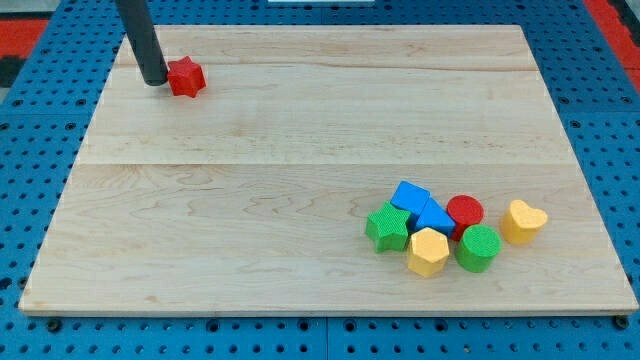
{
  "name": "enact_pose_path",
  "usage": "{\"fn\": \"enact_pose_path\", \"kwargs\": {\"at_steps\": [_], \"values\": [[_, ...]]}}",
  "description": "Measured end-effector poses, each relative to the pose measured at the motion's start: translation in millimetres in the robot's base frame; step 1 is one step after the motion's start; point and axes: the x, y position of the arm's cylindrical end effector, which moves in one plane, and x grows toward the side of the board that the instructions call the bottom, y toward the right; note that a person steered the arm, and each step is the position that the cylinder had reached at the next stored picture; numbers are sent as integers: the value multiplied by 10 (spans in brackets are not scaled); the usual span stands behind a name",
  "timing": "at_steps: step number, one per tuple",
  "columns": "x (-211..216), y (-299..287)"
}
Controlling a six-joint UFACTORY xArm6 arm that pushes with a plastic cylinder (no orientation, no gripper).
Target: Push the red star above the green star
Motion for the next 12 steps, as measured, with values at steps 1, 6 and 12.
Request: {"fn": "enact_pose_path", "kwargs": {"at_steps": [1, 6, 12], "values": [[-47, 525], [-511, 2056], [-246, 2112]]}}
